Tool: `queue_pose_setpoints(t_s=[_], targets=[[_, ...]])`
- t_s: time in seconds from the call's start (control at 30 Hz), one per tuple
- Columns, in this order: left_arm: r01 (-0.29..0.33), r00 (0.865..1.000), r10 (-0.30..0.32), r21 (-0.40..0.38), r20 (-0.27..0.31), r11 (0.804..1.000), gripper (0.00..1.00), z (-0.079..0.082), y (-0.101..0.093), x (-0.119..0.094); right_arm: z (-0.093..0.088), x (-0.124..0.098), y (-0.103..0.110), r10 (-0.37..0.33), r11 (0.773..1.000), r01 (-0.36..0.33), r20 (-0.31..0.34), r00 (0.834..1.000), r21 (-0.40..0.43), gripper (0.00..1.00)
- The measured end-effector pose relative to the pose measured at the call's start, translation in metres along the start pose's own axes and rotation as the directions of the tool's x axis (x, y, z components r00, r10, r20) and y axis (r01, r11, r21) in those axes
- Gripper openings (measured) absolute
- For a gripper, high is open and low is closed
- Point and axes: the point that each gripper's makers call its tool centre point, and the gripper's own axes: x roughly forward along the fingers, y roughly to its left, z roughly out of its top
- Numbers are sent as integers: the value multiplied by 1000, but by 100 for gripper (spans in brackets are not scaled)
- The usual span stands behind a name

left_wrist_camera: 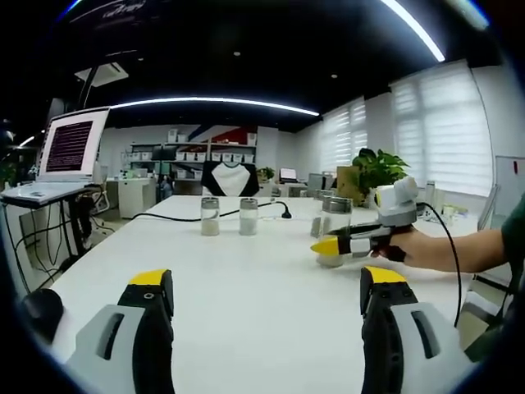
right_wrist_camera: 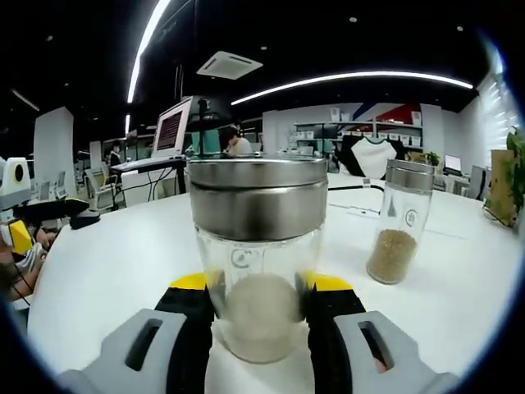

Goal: Rotate the seasoning bottle until the label or dispensing opening points toward the visible target arrow and the bottle remains upright within the marked orientation range

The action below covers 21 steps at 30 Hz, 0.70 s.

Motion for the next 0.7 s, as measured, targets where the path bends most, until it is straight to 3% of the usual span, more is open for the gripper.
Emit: queue_pose_setpoints(t_s=[0.17,0.7], targets=[[16,1000,-16,-1,-19,1000,100,-3,-1,2,-3,-8,6,12,1000,-12,-7,1000,-5,43],[0,1000,0,13,-2,1000,100,3,0,-1,-11,-31,28,58,998,-58,-20,998,-15,43]])
